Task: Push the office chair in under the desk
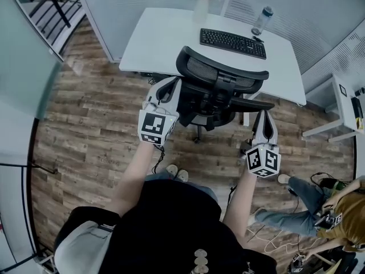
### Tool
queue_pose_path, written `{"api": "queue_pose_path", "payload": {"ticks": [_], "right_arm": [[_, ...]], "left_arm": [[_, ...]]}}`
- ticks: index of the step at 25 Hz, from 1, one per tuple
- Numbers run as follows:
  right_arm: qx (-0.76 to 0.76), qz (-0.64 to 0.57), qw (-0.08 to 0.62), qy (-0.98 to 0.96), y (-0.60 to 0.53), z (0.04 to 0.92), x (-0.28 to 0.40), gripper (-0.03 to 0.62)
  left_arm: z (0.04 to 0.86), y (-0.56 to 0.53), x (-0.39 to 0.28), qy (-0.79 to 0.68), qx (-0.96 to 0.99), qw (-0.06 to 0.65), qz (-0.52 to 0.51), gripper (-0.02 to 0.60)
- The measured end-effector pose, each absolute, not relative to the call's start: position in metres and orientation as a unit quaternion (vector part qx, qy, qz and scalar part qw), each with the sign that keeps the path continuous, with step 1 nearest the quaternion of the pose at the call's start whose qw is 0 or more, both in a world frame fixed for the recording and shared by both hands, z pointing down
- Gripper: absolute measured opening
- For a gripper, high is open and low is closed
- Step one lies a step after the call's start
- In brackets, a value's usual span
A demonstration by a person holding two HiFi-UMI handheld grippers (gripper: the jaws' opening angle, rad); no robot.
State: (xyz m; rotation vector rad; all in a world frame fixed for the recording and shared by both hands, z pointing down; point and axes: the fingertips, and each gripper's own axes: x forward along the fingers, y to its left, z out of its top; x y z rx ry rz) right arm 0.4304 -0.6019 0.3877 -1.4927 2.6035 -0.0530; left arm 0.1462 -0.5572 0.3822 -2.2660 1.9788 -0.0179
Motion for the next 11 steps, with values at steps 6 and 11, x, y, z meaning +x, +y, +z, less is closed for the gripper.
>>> {"api": "queue_pose_path", "payload": {"ticks": [6, 11], "right_arm": [[-0.495, -0.019, 0.068, 0.866, -0.6042, 0.3886, 0.4307, 0.008], [-0.495, -0.023, 0.068, 0.866, -0.6057, 0.3916, 0.4306, 0.008]], "left_arm": [[0.3827, -0.5623, 0.1518, 0.652, -0.755, 0.067, -0.015, 0.008], [0.3816, -0.5648, 0.1539, 0.651, -0.756, 0.068, -0.022, 0.008]]}}
